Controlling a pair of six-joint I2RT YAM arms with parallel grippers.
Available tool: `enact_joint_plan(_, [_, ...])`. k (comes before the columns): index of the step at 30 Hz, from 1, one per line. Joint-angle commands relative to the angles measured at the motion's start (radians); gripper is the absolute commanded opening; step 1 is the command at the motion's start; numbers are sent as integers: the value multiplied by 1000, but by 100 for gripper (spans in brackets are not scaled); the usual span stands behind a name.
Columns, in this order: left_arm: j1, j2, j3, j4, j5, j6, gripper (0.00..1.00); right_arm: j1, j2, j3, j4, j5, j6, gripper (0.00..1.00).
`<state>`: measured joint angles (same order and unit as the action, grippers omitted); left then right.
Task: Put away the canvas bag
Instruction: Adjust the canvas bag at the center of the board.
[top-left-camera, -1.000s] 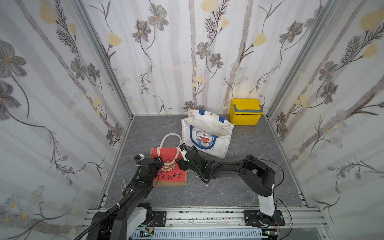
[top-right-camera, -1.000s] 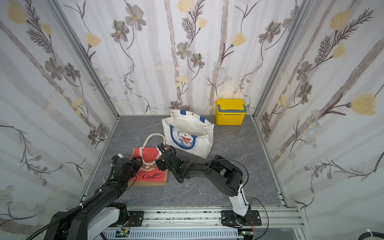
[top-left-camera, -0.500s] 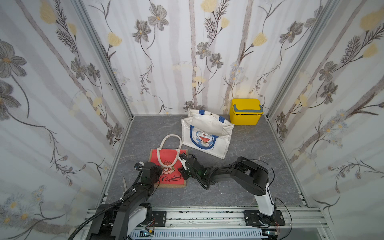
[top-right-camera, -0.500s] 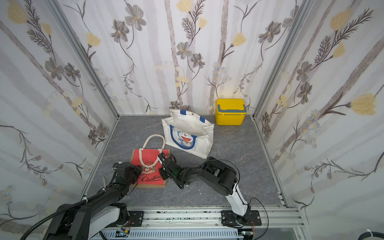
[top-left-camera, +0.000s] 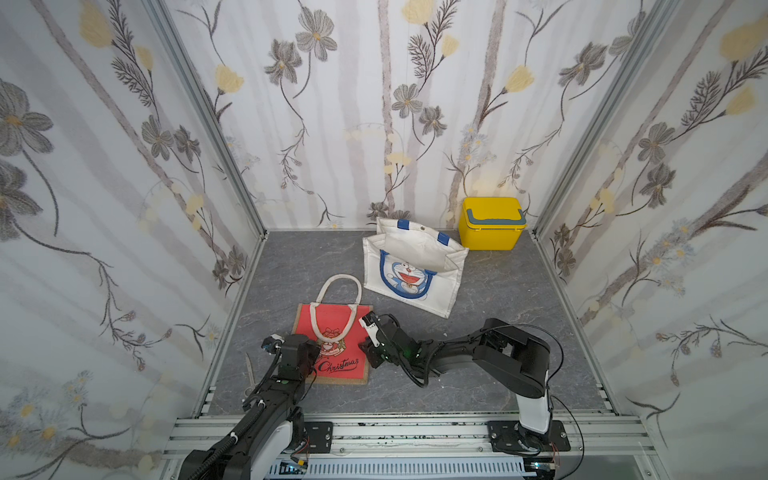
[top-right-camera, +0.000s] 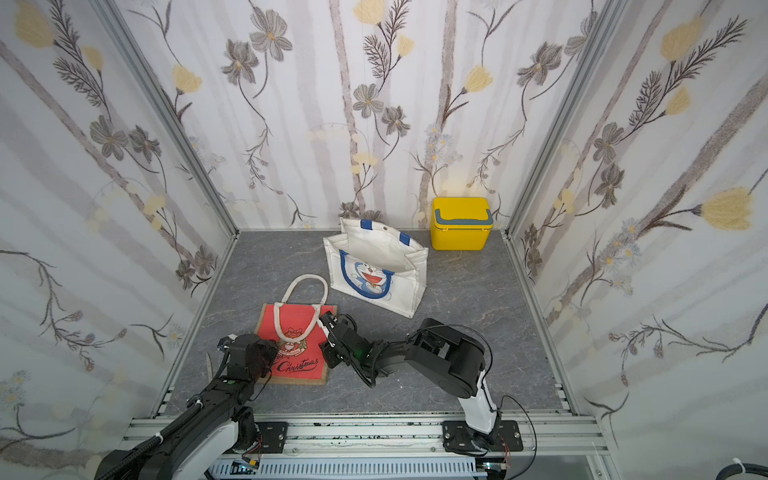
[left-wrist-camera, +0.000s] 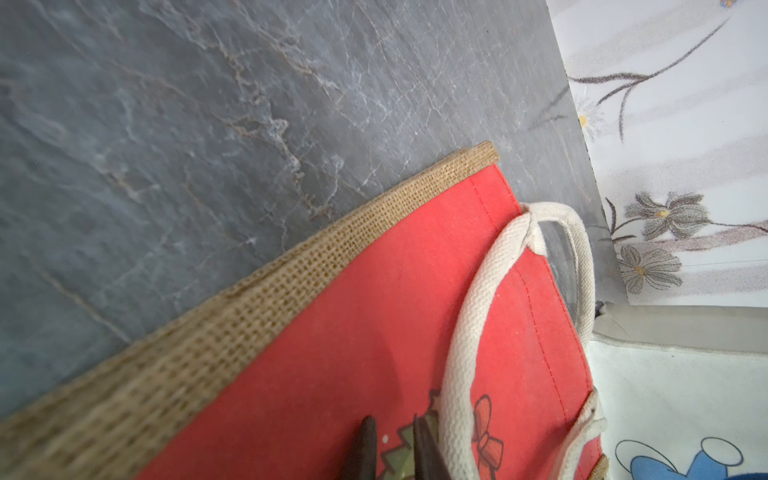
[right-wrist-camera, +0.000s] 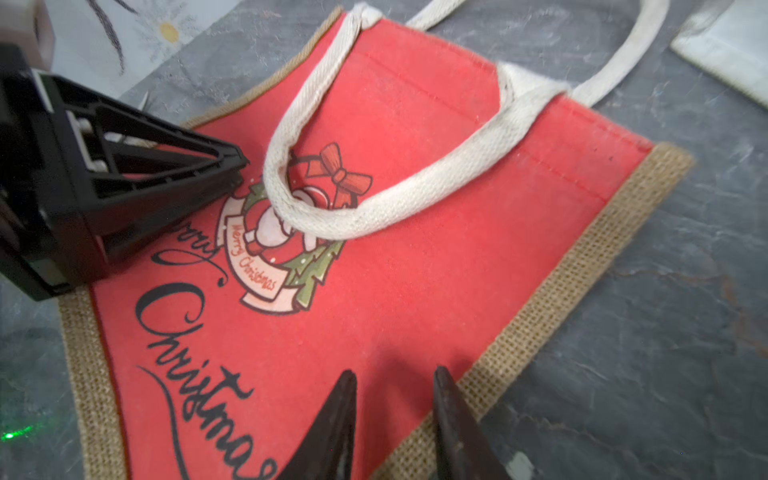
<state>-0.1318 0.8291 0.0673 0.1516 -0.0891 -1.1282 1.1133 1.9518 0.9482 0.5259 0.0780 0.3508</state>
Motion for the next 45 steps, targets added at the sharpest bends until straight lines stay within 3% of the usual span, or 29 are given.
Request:
enact_joint_plan(1, [1,-18,7,-71,10,-58,18,1,-37,10,-8,49,-54,36])
enact_joint_plan(5, [7,-27,36,-101,20,-48,16,-1,-66,40,-27,52,-123,46])
enact_joint_plan(12, [16,-68,117,-155,52,-24,6,-1,-15,200,-125,-9,-274,85])
enact_joint_plan(14, [25,-70,159,-211,32,3,0,-1,14,259,-169,-25,-314,87])
enact_joint_plan(18, [60,-44,189,-254,34,17,0,-4,74,362,-225,-75,-368,79])
enact_joint_plan(21, [94,-32,165,-229,75,-7,0,-7,113,415,-242,-104,-372,78])
enact_joint_plan(24, [104,-31,155,-239,35,-4,0,-7,153,458,-249,-141,-370,77])
enact_joint_plan(28, [172,16,101,-170,119,-14,0,-8,226,523,-261,-176,-357,66])
enact_joint_plan(32, [176,38,61,-112,124,-14,0,-7,282,555,-261,-177,-345,55])
enact_joint_plan(35, [175,58,46,-89,146,-10,0,-7,321,575,-273,-154,-338,54])
enact_joint_plan(38, [176,53,34,-84,146,-11,0,-7,349,583,-291,-168,-336,62])
enact_joint_plan(41, [176,34,32,-90,139,-12,0,-6,360,580,-311,-189,-338,59])
enact_joint_plan(42, [176,29,34,-91,140,-9,2,-6,362,576,-311,-188,-338,56])
enact_joint_plan(43, [176,21,34,-90,140,-5,11,-6,365,574,-313,-183,-341,53])
enact_joint_plan(45, [176,7,35,-86,135,4,42,-6,372,574,-317,-178,-345,42])
